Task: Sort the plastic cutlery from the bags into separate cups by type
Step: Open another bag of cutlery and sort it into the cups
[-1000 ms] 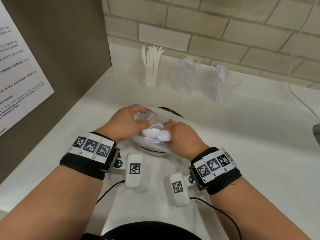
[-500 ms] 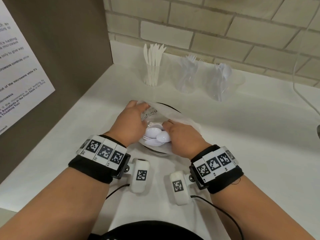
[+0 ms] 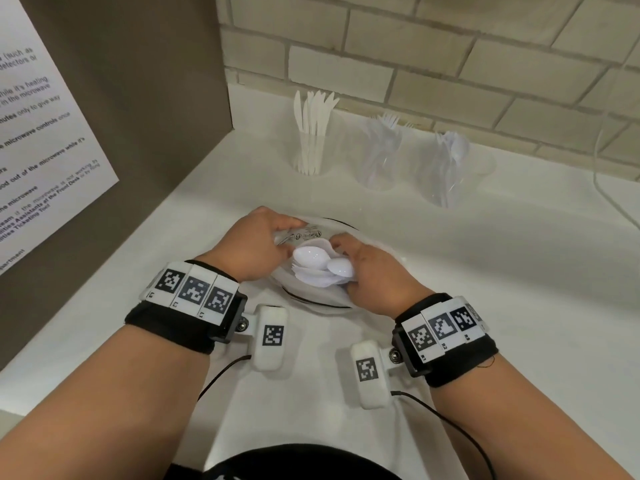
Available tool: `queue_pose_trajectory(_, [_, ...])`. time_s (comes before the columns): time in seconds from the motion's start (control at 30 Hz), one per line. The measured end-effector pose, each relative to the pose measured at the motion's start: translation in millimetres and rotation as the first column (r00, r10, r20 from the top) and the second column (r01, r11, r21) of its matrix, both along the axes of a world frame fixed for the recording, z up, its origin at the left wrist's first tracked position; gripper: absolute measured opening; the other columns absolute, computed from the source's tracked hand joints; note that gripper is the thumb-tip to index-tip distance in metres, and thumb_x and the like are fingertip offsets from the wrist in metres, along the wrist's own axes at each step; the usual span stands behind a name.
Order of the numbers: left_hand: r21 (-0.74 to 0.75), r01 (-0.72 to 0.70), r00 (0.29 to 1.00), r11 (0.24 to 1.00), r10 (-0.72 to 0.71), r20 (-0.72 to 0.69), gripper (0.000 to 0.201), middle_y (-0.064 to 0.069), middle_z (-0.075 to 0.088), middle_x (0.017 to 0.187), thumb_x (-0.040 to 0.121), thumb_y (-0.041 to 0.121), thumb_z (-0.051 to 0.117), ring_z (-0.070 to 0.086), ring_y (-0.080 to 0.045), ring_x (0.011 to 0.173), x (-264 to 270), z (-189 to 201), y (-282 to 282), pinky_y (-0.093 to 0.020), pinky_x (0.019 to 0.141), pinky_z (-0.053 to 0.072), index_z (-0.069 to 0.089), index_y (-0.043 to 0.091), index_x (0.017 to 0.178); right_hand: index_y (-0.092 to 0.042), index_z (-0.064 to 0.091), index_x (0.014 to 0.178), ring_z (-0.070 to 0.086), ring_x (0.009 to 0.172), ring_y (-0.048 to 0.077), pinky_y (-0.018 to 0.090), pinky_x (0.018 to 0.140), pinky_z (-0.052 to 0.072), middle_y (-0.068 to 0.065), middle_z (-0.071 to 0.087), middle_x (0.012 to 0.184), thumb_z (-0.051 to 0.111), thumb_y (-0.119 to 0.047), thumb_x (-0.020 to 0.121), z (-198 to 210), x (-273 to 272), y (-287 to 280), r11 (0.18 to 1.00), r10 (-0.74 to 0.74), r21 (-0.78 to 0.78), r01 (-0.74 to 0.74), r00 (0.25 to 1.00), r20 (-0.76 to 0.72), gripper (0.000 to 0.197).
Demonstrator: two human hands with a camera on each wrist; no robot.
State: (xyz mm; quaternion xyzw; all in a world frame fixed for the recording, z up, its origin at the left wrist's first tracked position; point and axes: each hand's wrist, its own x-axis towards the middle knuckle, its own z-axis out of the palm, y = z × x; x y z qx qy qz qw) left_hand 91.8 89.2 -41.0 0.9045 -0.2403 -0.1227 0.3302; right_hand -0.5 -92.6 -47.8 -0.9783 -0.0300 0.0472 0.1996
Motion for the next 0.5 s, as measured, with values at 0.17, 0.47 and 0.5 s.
queue_pose_trajectory(0.17, [-0.015,0.063,0.997,0.998,-0.063,-0.041,0.054,0.003,0.051,0.117,0.081,0.007,0.066,0.05,-0.013,0.115,-3.9,1.5,-3.1,-0.013,0.09,0.029,0.056,0.027,0.131,-0.014,0.054,0.105,0.057,0.098,0.029,0.024,0.07,0.03,0.009,0.061,0.108,0.06,-0.015,0.084,2.4,2.0,-5.7,0.998,0.025,-0.052,-0.027,0.999,-0.04,0.022])
queue_pose_trajectory(0.47, [0.047,0.137,0.989,0.989,-0.14,0.056,0.056,-0.001,0.051,0.105,0.08,-0.002,0.053,0.053,-0.017,0.1,-5.2,8.2,-1.7,-0.017,0.08,0.033,0.057,0.027,0.128,-0.015,0.059,0.118,0.058,0.086,0.016,0.005,0.066,0.04,-0.001,0.064,0.098,0.068,-0.01,0.082,16.6,5.5,-16.4,0.95,-0.109,0.3,0.092,0.993,0.039,0.038])
queue_pose_trajectory(0.5, [0.052,0.144,0.987,0.988,-0.147,0.062,0.06,0.001,0.05,0.105,0.078,-0.002,0.052,0.053,-0.015,0.099,-5.9,10.1,-2.2,-0.016,0.08,0.032,0.056,0.029,0.129,-0.015,0.06,0.116,0.057,0.085,0.016,0.003,0.065,0.039,-0.001,0.064,0.097,0.069,-0.009,0.081,16.5,5.7,-17.0,0.939,-0.131,0.326,0.11,0.99,0.046,0.036])
